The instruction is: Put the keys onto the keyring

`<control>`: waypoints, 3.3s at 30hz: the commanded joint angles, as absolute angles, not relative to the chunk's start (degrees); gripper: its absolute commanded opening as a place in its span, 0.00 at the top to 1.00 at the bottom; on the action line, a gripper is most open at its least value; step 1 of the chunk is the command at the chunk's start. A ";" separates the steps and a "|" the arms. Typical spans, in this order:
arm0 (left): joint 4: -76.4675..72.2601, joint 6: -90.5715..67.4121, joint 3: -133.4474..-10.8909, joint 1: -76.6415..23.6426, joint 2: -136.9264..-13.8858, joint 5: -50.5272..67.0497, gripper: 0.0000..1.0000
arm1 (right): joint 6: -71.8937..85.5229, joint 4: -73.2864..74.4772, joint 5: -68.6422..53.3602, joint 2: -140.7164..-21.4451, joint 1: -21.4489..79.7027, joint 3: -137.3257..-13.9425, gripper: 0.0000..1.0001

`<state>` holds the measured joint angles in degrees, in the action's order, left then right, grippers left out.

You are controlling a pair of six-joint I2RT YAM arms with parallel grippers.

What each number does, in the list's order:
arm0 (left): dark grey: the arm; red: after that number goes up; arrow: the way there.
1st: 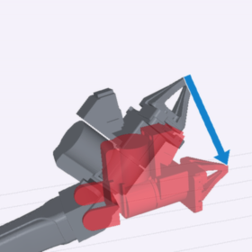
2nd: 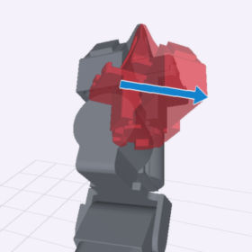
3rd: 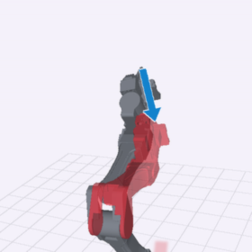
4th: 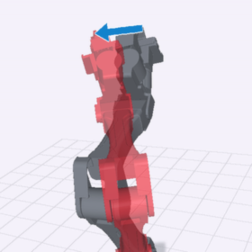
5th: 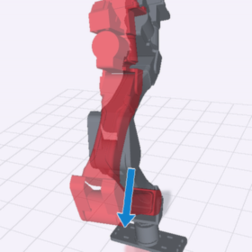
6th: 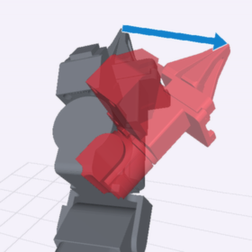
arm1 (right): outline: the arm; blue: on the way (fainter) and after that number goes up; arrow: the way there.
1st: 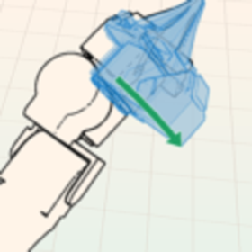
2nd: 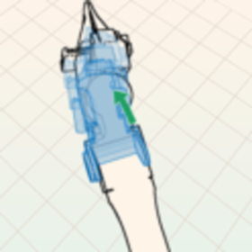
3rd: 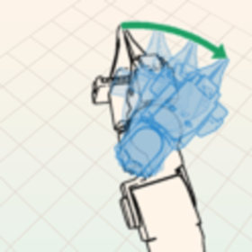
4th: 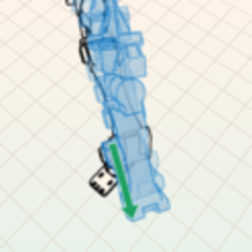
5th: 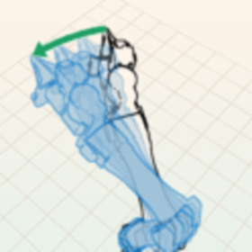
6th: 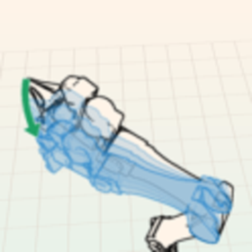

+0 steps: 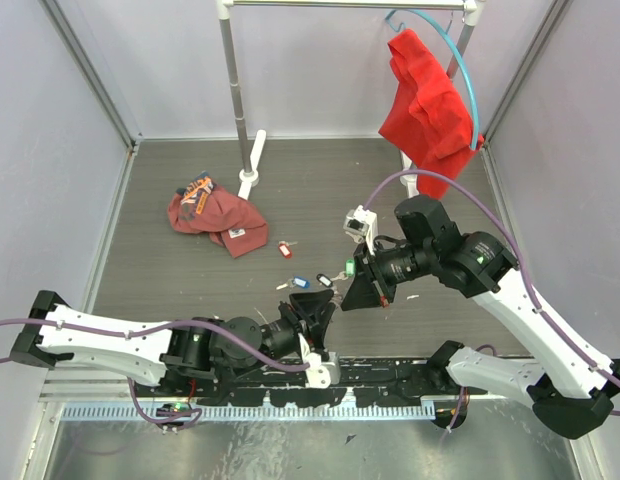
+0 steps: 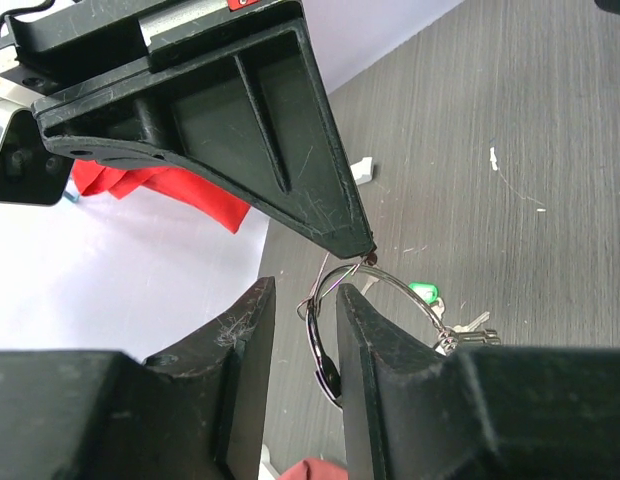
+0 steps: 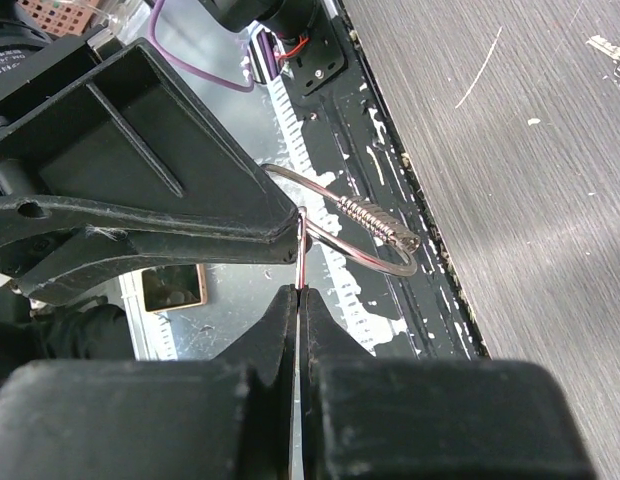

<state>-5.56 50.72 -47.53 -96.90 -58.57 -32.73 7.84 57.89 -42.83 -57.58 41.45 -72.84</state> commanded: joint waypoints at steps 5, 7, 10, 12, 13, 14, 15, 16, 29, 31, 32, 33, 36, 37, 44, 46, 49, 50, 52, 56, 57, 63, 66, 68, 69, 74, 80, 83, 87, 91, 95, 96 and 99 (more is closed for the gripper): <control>-2.51 50.01 -49.12 -97.15 -56.82 -28.53 0.61 | 8.58 54.95 -46.44 -56.04 41.35 -72.85 0.99; -1.81 50.21 -49.29 -97.12 -57.15 -28.48 0.61 | 8.65 55.00 -46.58 -55.73 41.40 -72.78 0.99; -1.39 50.91 -49.62 -97.16 -57.79 -28.84 0.61 | 8.78 55.09 -46.88 -55.51 41.34 -72.81 0.99; -1.43 51.19 -49.80 -97.17 -58.12 -29.15 0.62 | 8.64 55.23 -47.16 -55.39 41.39 -72.79 0.99; -1.41 51.23 -49.93 -97.18 -58.14 -29.23 0.62 | 8.64 55.35 -47.31 -55.41 41.37 -72.83 0.99; -1.53 51.28 -50.02 -97.15 -58.20 -29.19 0.62 | 8.51 55.57 -47.43 -55.47 41.36 -72.79 0.99; -1.66 51.40 -50.08 -97.17 -58.14 -29.18 0.62 | 8.46 55.74 -47.50 -55.46 41.39 -72.75 0.99; -1.78 51.45 -50.16 -97.14 -58.17 -29.17 0.62 | 8.35 55.92 -47.72 -55.51 41.36 -72.60 0.99; -0.79 53.54 -51.71 -97.20 -59.63 -28.58 0.61 | 8.08 56.07 -49.33 -55.47 41.36 -71.45 0.99; -0.75 53.82 -51.78 -97.16 -59.76 -28.49 0.61 | 8.01 56.13 -49.39 -55.34 41.35 -71.44 0.99; -0.71 53.98 -51.80 -97.19 -59.82 -28.54 0.62 | 8.04 56.14 -49.43 -55.26 41.38 -71.45 0.99; -0.66 54.16 -51.77 -97.20 -59.92 -28.64 0.62 | 8.01 56.16 -49.52 -55.20 41.38 -71.53 0.99; -0.18 54.49 -51.78 -97.27 -60.20 -28.81 0.63 | 8.01 56.23 -49.56 -55.07 41.40 -71.53 0.99; -0.02 54.49 -51.82 -97.15 -60.37 -28.89 0.63 | 7.99 56.25 -49.58 -55.07 41.37 -71.61 0.99; 0.96 55.01 -51.88 -97.21 -60.25 -29.02 0.64 | 7.68 56.51 -49.75 -55.13 41.40 -71.68 0.99; 0.97 55.02 -51.95 -97.20 -60.21 -28.93 0.65 | 7.73 56.51 -49.72 -55.19 41.40 -71.62 0.99; 0.97 55.26 -52.03 -97.24 -60.37 -28.96 0.67 | 7.73 56.49 -49.90 -55.15 41.35 -71.50 0.99; 0.97 55.33 -52.05 -97.16 -60.42 -29.05 0.68 | 7.65 56.51 -49.92 -55.18 41.39 -71.48 0.99; 0.97 55.44 -52.04 -97.25 -60.55 -29.10 0.70 | 7.65 56.47 -50.01 -55.13 41.40 -71.37 0.99; 0.88 55.78 -51.95 -97.17 -60.71 -29.59 0.76 | 7.56 56.57 -50.01 -55.19 41.39 -71.59 0.99; 0.84 55.81 -52.02 -97.18 -60.65 -29.67 0.78 | 7.55 56.54 -50.01 -55.17 41.41 -71.61 0.99; -0.35 55.53 -52.06 -97.20 -60.08 -29.87 0.99 | 7.74 56.11 -49.07 -55.32 41.40 -72.00 0.99; -1.97 54.81 -51.66 -97.19 -59.71 -29.98 1.00 | 8.53 55.50 -46.57 -54.96 41.40 -72.87 0.90; -3.07 54.03 -51.33 -97.19 -59.51 -30.17 1.00 | 9.29 54.74 -43.60 -53.92 41.35 -73.78 0.81; -3.31 53.71 -51.14 -97.15 -59.43 -30.35 1.00 | 9.79 54.30 -41.65 -53.23 41.37 -74.35 0.77; -3.44 51.30 -51.36 -97.12 -59.49 -33.22 1.00 | 12.76 51.59 -28.08 -48.54 41.39 -76.21 0.63; -2.46 42.82 -52.04 -96.99 -58.56 -40.86 1.00 | 21.30 46.85 0.67 -39.55 41.37 -71.70 0.57; 0.26 36.59 -52.77 -96.62 -57.44 -43.72 1.00 | 26.79 44.48 10.04 -34.91 41.40 -66.19 0.56; 2.72 28.25 -52.50 -96.21 -54.57 -46.58 1.00 | 29.87 44.12 13.81 -33.59 41.40 -61.37 0.57; 5.46 21.17 -52.29 -95.58 -51.88 -50.61 1.00 | 31.18 44.91 11.93 -38.64 41.35 -59.37 0.56; 13.20 13.84 -53.90 -93.02 -51.83 -53.32 1.00 | 33.64 44.42 9.10 -47.27 41.40 -58.47 0.56; 14.67 12.12 -53.91 -91.96 -51.82 -53.46 1.00 | 34.52 43.53 9.02 -49.39 41.33 -57.94 0.57; 17.90 6.49 -53.45 -87.77 -50.84 -51.58 1.00 | 37.82 40.89 10.29 -54.93 41.40 -56.41 0.58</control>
<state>11.84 17.08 -52.16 -91.81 -52.07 -50.48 32.56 45.76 8.95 -49.71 41.43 -58.11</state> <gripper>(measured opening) 0.053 0.431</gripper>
